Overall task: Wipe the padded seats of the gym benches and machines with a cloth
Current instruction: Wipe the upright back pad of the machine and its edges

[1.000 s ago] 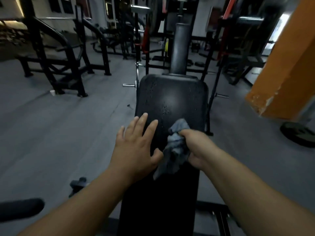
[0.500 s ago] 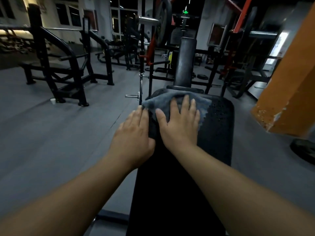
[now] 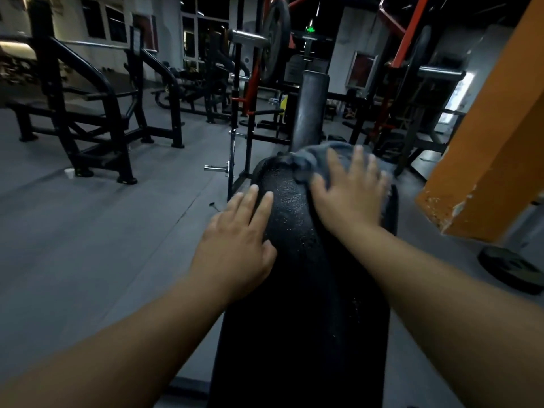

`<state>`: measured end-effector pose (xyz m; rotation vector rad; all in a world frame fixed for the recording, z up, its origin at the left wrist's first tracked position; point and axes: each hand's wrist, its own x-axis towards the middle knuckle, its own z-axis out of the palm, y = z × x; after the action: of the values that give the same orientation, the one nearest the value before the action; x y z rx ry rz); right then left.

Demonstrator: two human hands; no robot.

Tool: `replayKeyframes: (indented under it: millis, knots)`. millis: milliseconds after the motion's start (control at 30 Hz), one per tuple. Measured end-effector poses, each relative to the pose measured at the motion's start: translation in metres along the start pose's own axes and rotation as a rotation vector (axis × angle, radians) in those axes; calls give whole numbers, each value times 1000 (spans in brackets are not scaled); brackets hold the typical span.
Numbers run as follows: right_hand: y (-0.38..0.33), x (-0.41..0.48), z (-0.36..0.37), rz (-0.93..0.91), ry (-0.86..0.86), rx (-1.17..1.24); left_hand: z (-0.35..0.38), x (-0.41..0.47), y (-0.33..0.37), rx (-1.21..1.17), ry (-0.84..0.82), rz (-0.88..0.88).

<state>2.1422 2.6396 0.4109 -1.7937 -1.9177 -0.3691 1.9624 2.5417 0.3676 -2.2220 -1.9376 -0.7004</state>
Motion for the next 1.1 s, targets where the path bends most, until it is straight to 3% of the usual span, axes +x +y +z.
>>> replayKeyframes:
  millis: [100, 200, 300, 433, 500, 567, 633, 700, 800, 867, 1000, 1100]
  knots:
    - [-12, -16, 11, -149, 44, -14, 8, 11, 14, 39, -23, 16]
    - [50, -66, 12, -301, 44, 7, 15, 14, 22, 62, -23, -12]
    - [83, -56, 1, -243, 32, 84, 17, 11, 23, 50, -12, -13]
    - [17, -28, 4, -75, 88, 145, 17, 11, 25, 17, -16, -32]
    - [12, -56, 17, -202, 95, 125, 17, 10, 24, 25, -11, -31]
    - [44, -101, 25, -375, 53, 78, 17, 10, 21, 29, -12, -27]
    - [82, -118, 23, -428, 35, 17, 16, 9, 19, 42, -15, -22]
    - [89, -94, 13, -293, 70, 26, 17, 8, 21, 49, -15, -23]
    - [46, -64, 11, -104, 61, 49, 19, 7, 24, 46, -6, -31]
    - [40, -93, 25, -256, 107, 41, 19, 8, 23, 50, -11, -27]
    - [103, -173, 34, -563, 88, 0, 17, 6, 21, 77, -8, -9]
    - [102, -138, 24, -443, 157, -43, 17, 6, 24, 97, -17, -15]
